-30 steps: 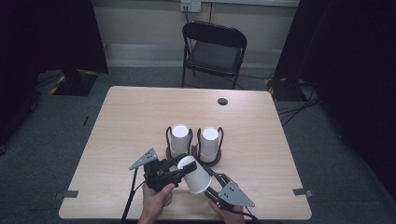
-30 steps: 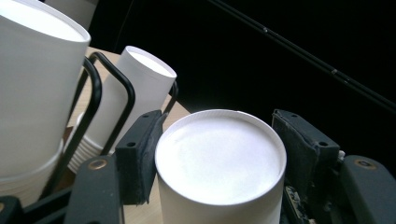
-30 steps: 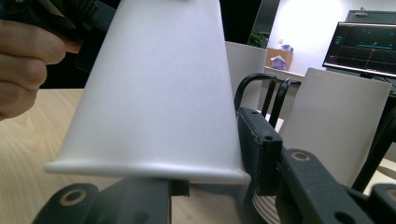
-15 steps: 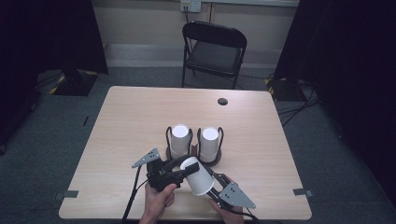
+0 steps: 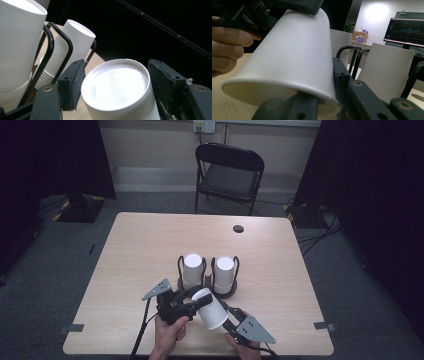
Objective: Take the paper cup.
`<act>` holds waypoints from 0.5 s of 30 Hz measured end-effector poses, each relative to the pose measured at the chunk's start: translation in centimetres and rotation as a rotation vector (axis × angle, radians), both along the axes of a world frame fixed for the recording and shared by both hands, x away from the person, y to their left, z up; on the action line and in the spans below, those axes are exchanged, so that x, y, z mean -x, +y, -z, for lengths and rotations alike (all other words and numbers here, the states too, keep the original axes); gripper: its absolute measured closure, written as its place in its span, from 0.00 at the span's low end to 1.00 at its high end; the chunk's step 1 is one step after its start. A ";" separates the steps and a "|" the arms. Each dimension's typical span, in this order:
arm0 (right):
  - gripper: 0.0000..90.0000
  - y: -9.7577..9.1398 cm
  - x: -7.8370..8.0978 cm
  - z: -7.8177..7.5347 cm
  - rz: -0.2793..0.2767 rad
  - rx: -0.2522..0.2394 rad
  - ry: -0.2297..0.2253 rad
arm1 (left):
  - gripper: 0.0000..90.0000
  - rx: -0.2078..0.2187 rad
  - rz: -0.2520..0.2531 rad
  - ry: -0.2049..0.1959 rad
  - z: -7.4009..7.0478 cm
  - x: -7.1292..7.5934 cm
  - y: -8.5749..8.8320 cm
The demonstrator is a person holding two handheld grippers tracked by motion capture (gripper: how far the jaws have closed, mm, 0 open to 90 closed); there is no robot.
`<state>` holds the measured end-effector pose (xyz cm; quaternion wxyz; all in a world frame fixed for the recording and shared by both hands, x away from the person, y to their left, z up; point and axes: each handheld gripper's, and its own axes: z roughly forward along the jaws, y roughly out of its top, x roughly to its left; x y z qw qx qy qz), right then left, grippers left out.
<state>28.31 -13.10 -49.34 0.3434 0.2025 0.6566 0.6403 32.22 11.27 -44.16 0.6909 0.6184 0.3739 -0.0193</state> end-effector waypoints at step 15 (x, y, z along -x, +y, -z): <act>0.96 -0.4 0.0 -0.6 0.001 0.017 0.046 | 0.36 -0.081 -0.047 -0.059 -0.3 0.0 0.1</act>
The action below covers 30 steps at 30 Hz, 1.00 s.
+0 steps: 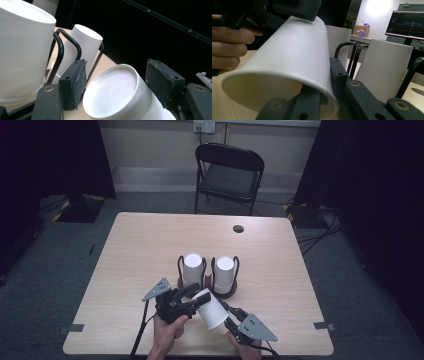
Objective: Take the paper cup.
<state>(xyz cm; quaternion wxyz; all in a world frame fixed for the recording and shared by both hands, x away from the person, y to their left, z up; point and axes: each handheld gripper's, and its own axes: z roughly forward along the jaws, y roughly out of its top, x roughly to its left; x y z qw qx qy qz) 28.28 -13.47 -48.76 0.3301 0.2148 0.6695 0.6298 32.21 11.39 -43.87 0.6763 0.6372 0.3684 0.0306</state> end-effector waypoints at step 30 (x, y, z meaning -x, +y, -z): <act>0.96 -1.6 -0.7 -1.5 0.011 0.075 0.237 | 0.21 -0.183 -0.135 -0.210 0.1 1.0 2.2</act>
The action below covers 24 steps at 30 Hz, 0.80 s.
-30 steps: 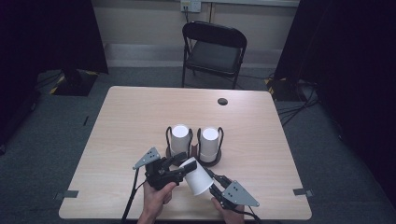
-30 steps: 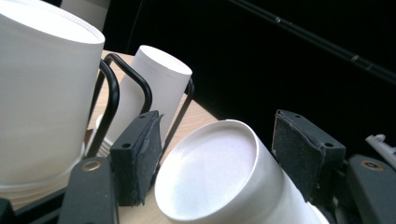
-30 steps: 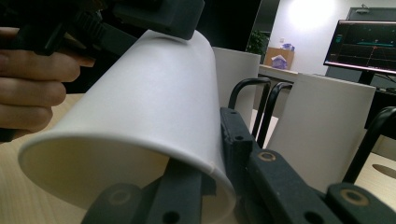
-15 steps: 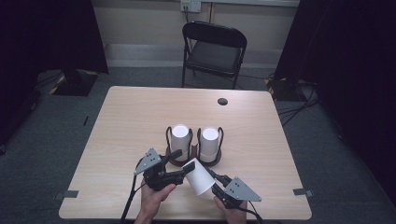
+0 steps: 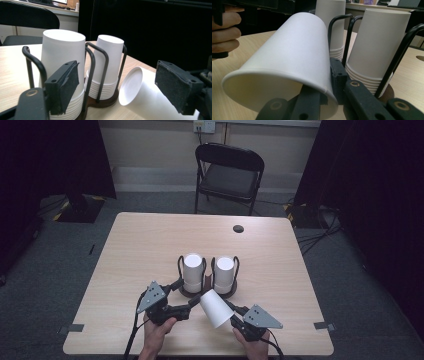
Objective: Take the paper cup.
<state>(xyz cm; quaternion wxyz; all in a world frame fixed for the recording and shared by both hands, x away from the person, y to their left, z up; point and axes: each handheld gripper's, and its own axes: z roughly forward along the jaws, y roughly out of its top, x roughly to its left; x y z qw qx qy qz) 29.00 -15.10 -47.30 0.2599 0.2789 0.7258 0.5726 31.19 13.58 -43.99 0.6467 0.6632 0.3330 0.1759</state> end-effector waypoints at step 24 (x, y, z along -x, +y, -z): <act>0.96 -0.9 -1.8 -1.8 -0.067 0.121 0.201 | 0.18 -0.282 0.077 -0.132 1.6 1.6 -1.1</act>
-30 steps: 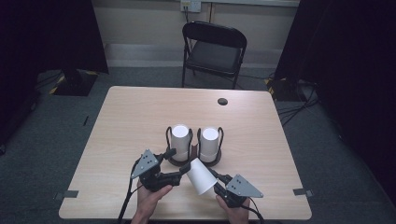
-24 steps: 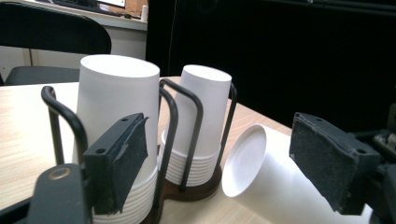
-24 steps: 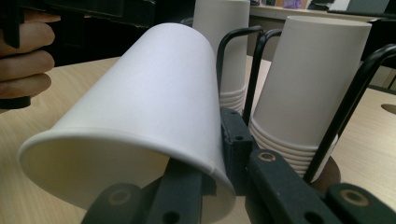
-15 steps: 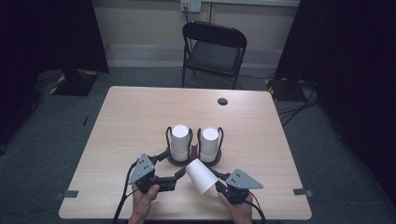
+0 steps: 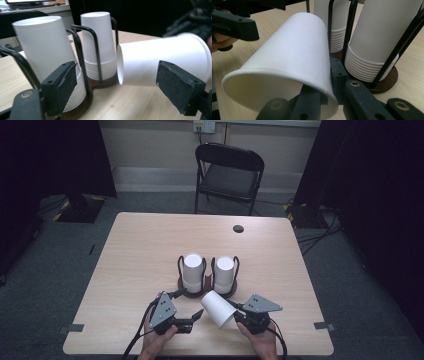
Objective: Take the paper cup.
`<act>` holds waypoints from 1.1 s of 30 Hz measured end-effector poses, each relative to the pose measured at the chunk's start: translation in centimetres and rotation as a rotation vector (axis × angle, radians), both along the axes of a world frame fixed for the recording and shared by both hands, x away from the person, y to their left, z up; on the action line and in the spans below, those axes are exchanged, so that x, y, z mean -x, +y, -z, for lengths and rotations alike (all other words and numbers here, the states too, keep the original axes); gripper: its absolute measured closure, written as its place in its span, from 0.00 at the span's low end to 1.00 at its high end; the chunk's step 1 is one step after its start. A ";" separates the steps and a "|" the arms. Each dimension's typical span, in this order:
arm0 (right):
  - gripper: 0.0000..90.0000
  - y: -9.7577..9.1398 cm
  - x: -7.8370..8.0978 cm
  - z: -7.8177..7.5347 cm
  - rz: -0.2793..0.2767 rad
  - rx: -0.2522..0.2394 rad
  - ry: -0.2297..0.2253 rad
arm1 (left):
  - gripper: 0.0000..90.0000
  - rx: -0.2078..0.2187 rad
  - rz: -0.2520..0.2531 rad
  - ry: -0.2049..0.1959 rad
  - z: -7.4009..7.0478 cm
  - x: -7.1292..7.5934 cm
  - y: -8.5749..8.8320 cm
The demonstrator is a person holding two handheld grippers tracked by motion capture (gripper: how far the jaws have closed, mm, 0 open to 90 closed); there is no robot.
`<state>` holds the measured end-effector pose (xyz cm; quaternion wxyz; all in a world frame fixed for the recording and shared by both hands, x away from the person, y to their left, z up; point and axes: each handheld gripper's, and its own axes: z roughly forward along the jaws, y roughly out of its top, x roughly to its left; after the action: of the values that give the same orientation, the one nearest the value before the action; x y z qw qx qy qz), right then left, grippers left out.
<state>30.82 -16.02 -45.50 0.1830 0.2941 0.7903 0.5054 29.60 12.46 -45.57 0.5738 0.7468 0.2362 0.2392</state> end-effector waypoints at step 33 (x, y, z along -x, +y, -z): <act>0.96 1.3 -2.3 -2.0 -0.127 0.180 0.225 | 0.17 -0.266 0.096 -0.098 2.1 1.3 -2.9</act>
<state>33.12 -14.69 -43.49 0.0866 0.2807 0.8649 0.4070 28.33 9.52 -47.68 0.4916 0.8141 0.1381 0.2766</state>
